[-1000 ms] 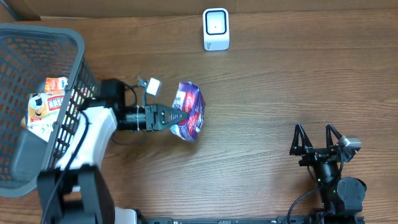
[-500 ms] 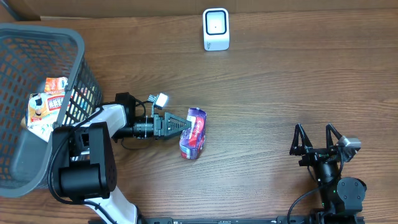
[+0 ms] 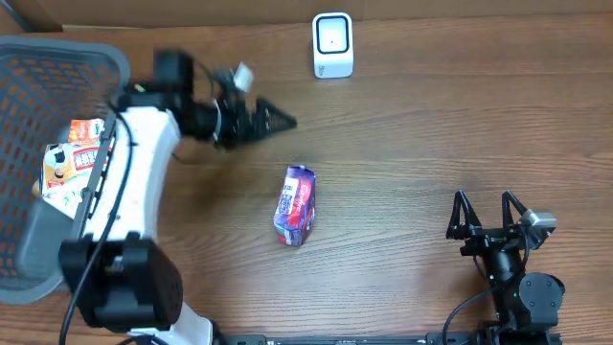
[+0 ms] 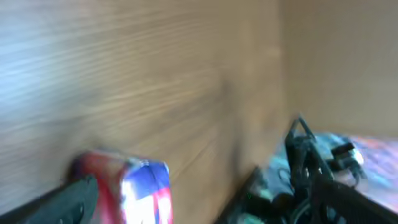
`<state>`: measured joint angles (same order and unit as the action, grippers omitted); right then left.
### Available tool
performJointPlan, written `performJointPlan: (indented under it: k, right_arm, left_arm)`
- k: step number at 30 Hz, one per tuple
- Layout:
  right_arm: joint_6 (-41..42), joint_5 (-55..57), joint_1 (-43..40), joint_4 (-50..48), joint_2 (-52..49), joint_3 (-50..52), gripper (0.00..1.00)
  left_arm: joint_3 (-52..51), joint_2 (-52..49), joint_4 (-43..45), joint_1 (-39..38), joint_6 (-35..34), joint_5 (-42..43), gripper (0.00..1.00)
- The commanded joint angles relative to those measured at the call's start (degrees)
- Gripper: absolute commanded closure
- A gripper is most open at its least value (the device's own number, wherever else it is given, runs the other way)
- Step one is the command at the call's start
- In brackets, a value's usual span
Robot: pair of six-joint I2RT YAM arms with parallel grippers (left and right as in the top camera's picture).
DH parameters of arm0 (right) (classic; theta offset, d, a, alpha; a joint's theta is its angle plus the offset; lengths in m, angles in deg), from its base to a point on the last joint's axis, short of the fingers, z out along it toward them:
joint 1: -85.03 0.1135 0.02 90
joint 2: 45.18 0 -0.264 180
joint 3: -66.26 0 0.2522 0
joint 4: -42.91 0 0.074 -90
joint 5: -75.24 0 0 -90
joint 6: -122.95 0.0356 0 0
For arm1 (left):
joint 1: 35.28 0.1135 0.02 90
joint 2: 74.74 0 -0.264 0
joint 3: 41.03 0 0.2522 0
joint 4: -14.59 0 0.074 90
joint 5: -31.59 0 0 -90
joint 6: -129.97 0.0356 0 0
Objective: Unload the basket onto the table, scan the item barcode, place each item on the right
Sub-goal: 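Reach the left gripper into the basket and grasp the white-green tube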
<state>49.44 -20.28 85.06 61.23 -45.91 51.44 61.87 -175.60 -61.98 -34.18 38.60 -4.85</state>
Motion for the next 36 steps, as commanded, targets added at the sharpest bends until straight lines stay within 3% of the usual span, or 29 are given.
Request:
performJointPlan:
  k: [1,5,10,13,19,21,27,36]
  right_arm:
    - [-0.02,0.55,0.24,-0.26,0.46,0.61,0.00]
    - [-0.02,0.55,0.24,-0.26,0.46,0.61,0.00]
    - [-0.02,0.55,0.24,-0.26,0.46,0.61,0.00]
    - [-0.02,0.55,0.24,-0.26,0.46,0.61,0.00]
    - [-0.02,0.55,0.24,-0.26,0.46,0.61,0.00]
    - [-0.02,0.55,0.24,-0.26,0.46,0.61,0.00]
    - [-0.02,0.55,0.24,-0.26,0.46,0.61,0.00]
    - [-0.02,0.55,0.24,-0.26,0.46,0.61,0.00]
  left_arm:
    - [23.37,5.42,-9.31,-0.02,-6.99,-22.40,0.00]
    - [40.26,5.42,-21.73,0.00,-9.42,-44.04,0.00]
    - [51.43,5.49,-34.01,3.26,-15.85,-66.53,0.00]
    - [51.43,5.97,-33.97,13.20,-23.69,-66.18,0.00]
    - [50.05,2.91,-33.99,28.33,-30.10,-65.72,0.00]
    - [47.89,0.35,-33.99,34.49,-31.01,-65.31,0.00]
    - [32.83,-4.35,-31.65,38.29,-32.35,-69.16,0.01]
    - [-0.79,-4.68,-6.32,38.27,-31.41,-70.69,0.00]
